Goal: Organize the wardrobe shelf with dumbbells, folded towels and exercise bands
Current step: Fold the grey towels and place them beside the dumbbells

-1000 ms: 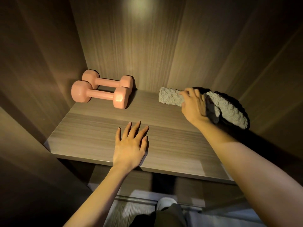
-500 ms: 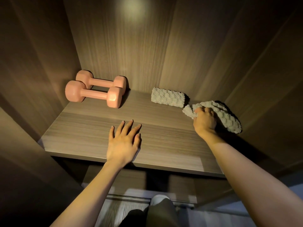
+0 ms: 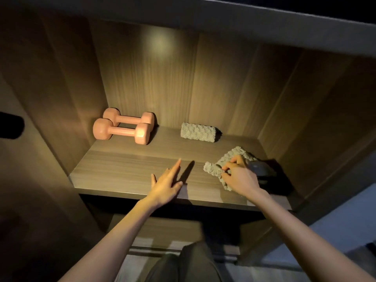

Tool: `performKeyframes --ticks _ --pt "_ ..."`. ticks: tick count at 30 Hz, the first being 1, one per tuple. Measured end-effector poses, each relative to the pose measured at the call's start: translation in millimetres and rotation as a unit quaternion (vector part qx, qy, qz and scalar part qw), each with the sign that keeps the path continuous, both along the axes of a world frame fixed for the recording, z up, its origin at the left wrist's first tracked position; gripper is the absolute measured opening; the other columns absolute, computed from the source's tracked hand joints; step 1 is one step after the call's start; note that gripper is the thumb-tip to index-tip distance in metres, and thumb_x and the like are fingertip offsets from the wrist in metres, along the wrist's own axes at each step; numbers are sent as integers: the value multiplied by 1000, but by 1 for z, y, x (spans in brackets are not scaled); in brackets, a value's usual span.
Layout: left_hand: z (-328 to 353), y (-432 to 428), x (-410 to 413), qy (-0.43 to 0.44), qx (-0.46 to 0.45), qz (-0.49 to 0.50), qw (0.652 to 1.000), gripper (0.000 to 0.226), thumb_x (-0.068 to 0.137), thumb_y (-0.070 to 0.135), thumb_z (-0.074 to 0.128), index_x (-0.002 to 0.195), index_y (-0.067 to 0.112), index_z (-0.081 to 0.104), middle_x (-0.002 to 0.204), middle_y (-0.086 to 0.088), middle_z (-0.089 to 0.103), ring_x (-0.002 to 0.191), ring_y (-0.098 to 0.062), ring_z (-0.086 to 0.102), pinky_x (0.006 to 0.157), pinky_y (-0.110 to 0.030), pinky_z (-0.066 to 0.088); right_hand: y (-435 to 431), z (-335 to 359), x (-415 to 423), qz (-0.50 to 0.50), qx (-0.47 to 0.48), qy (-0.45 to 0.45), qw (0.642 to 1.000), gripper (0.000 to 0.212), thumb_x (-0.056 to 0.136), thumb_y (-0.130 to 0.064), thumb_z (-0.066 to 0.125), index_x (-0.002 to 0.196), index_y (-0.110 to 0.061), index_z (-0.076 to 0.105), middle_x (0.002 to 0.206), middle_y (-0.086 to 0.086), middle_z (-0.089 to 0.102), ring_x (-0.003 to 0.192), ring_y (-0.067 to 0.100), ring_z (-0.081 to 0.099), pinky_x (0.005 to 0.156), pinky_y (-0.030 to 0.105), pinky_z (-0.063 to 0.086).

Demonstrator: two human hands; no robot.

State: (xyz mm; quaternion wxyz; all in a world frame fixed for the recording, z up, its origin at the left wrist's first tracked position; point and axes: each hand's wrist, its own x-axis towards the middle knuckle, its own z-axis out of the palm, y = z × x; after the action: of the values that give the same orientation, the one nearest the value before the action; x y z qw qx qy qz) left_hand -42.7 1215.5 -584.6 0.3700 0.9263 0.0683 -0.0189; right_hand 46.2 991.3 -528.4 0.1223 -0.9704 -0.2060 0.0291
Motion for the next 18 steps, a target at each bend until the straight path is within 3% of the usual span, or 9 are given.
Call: performKeyframes --ticks 2,5,8,11,14,18 --pt "17 -16 -10 -66 -65 -27 995 88 93 20 58 146 46 -8 160 6 8 147 -23 -1 116 -58 2 4 20 -18 42 35 -17 998 18 96 -30 52 107 -20 63 111 -6 43 84 11 54 68 21 44" --pt "46 -38 -26 -192 -94 -53 975 93 87 15 67 146 44 2 158 5 13 147 -13 7 119 -41 15 6 54 -39 112 52 -4 992 15 96 -31 52 104 -22 61 106 -8 52 103 13 48 84 28 40" --pt "78 -50 -41 -281 -97 -58 953 70 86 19 68 143 37 31 143 6 42 134 -10 36 112 -32 31 3 88 -62 149 112 22 982 15 95 -31 53 105 -22 61 109 -9 59 108 10 42 89 32 39" --pt "110 -56 -59 -345 -121 -24 930 35 87 19 66 117 35 56 121 12 57 116 -4 49 97 -26 42 -1 116 -86 174 190 51 965 12 94 -24 57 102 -17 63 105 -4 64 102 12 56 88 29 46" --pt "136 -60 -73 -366 -134 17 921 8 88 27 64 95 27 66 100 11 65 101 -5 56 84 -23 44 -6 133 -108 161 266 88 946 12 94 -24 57 100 -14 62 99 -1 65 93 12 60 79 23 48" --pt "160 -63 -84 -357 -192 36 913 3 87 31 64 84 30 64 79 19 65 78 3 59 67 -11 42 -6 131 -133 124 345 98 925 18 92 -33 59 99 -17 62 97 -4 64 87 7 58 72 18 43"
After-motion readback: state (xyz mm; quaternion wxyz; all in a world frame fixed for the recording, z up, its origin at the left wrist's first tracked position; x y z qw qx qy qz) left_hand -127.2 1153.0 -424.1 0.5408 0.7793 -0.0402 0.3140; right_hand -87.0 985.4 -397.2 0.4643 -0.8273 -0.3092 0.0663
